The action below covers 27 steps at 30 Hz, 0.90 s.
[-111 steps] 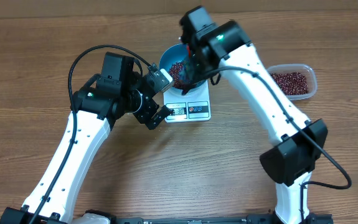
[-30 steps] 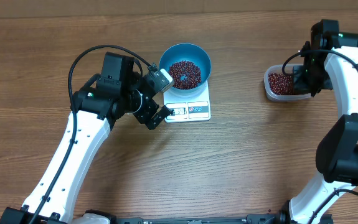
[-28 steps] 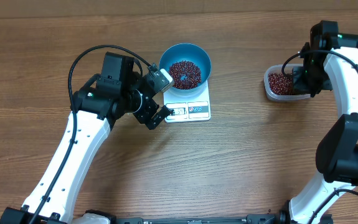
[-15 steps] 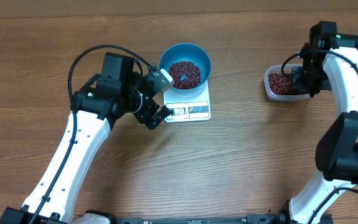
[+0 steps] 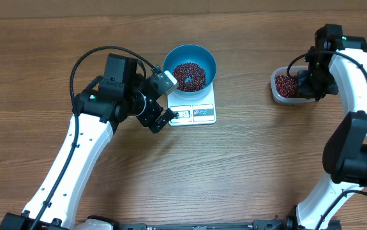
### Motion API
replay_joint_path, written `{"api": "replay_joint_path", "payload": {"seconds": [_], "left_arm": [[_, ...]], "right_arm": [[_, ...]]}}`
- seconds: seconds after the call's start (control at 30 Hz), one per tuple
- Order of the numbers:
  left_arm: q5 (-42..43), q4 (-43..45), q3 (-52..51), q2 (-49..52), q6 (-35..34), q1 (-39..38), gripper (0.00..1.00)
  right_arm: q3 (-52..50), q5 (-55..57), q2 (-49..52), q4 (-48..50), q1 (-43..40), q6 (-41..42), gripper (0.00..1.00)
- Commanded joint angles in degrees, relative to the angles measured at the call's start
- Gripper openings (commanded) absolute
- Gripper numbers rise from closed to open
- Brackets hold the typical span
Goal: Scoop item into bowl and weigh 150g on scale
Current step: 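Hold the red scoop in the bean tub, scooping beans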
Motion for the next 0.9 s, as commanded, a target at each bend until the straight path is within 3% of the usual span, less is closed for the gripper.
{"api": "replay_joint_path", "payload": {"seconds": [0.0, 0.87], "left_arm": [[0.37, 0.13, -0.26, 0.24, -0.81, 0.09, 1.0], [0.37, 0.13, -0.26, 0.24, -0.81, 0.09, 1.0]], "right_arm": [[-0.46, -0.9, 0.57, -0.09, -0.11, 0.33, 0.04], [-0.46, -7.96, 0.57, -1.7, -0.09, -2.89, 0.04]]}}
